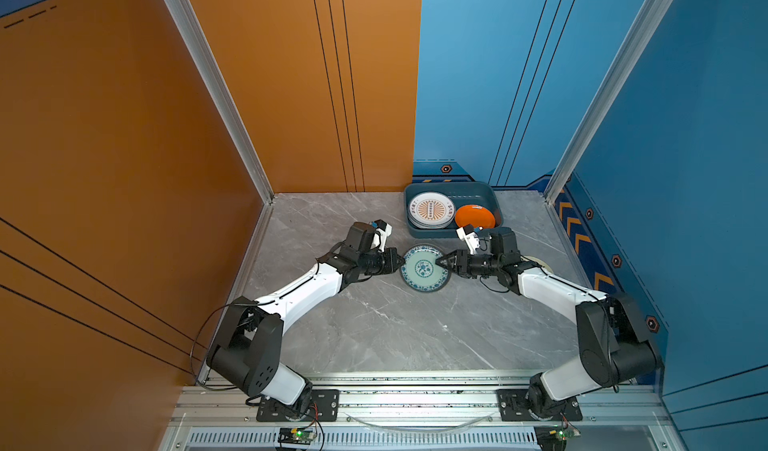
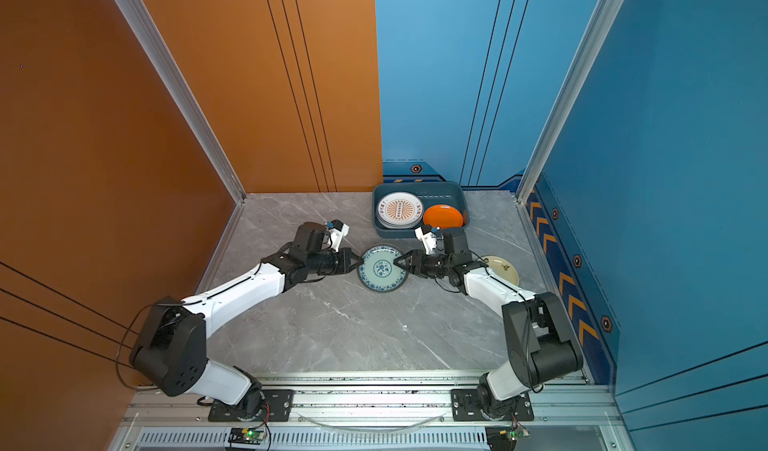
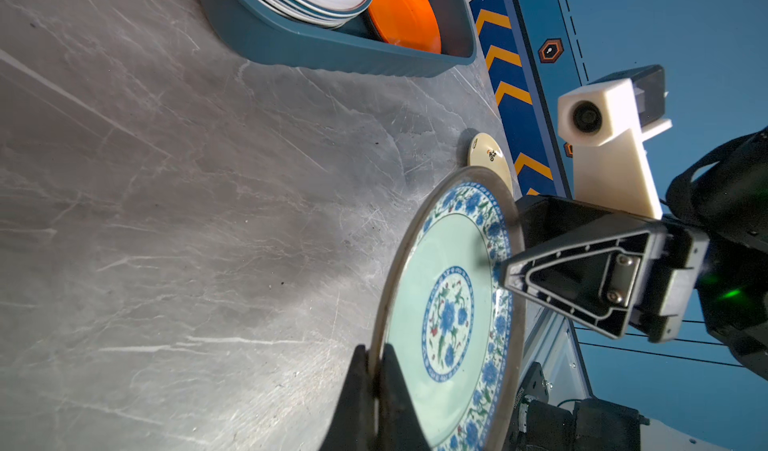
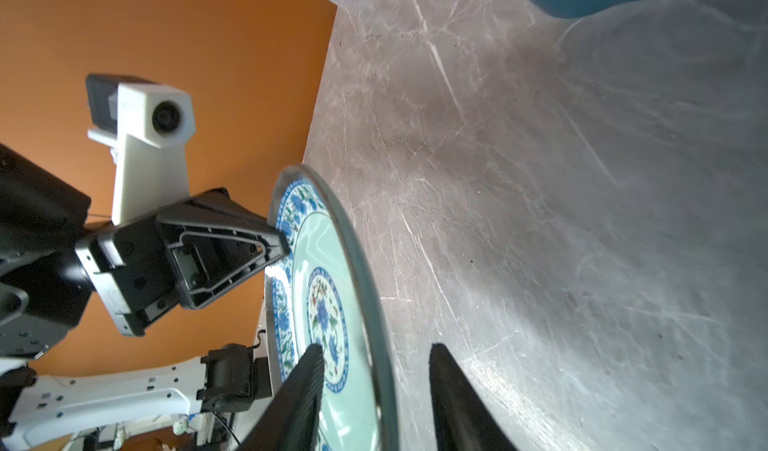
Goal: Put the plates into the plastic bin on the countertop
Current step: 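Grip the blue-floral plate edge with the right gripper while the left holds it, then carry the blue-floral plate into the bin with the right gripper while the left withdraws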
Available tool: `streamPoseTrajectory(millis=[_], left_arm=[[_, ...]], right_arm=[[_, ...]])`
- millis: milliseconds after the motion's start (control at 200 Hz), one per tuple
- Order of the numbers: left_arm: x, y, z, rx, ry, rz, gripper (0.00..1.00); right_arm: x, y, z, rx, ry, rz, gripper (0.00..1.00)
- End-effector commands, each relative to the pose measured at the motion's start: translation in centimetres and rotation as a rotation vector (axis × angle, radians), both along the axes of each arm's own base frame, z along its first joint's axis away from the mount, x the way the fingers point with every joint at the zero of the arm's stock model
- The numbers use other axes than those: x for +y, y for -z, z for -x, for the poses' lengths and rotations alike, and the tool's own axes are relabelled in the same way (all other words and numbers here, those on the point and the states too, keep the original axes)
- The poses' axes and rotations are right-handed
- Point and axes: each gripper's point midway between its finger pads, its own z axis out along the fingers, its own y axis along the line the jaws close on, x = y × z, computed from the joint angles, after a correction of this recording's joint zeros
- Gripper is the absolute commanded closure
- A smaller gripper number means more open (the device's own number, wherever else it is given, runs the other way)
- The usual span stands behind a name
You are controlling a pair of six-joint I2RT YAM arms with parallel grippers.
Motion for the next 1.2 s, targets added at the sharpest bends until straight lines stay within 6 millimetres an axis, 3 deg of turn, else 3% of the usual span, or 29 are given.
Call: streamPoseTrajectory(millis=[0,421,621,686,866,1076,1096,1152,1197], left_arm=[[0.3,-1.3,-0.1,-0.031,0.02,0.019,1.0],[0.7,-1.0,-0.9,-0.029,0.008,0.018,1.0],[1.0,-0.7,-0.9,-0.026,0.001,0.012,0.9],[1.1,-0.6,-0.9,-0.024,-0.001,0.008,0.83],[1.7,-0.5,-0.8,-0.029,-0.016,-0.014,0.49],[2.8,-0.8,-0.5,-0.054,-0.04,-0.043,0.15],[2.9,-0.9,-0.4,-0.056,-0.041,-0.043,0.07],[3.2,-0.9,-0.3,-0.061,-0.05,-0.05,0.0],[3.5,-1.0,-0.2,-0.067,-0.058,-0.053,0.02]], right_arm=[[1.0,-1.0,-0.3,-0.019,-0.038,-0.053,0.66],[3.2,-0.7,0.0,0.019,-0.113,-0.121,0.87],[3.3,-1.2,-0.3,0.017,-0.108,-0.124,0.95],[3.2,-1.2,-0.4,0.021,-0.104,-0.121,0.98],[1.8,-2.2,-1.5,0.009,-0.053,-0.108,1.0],[-2.5,-3.8,-4.2,-0.031,0.082,0.048,1.0],[-3.0,-3.8,-4.5,-0.034,0.098,0.074,1.0],[-4.5,-4.0,-5.4,-0.032,0.147,0.153,1.0],[-5.6,-4.3,-6.3,-0.039,0.181,0.2,1.0]])
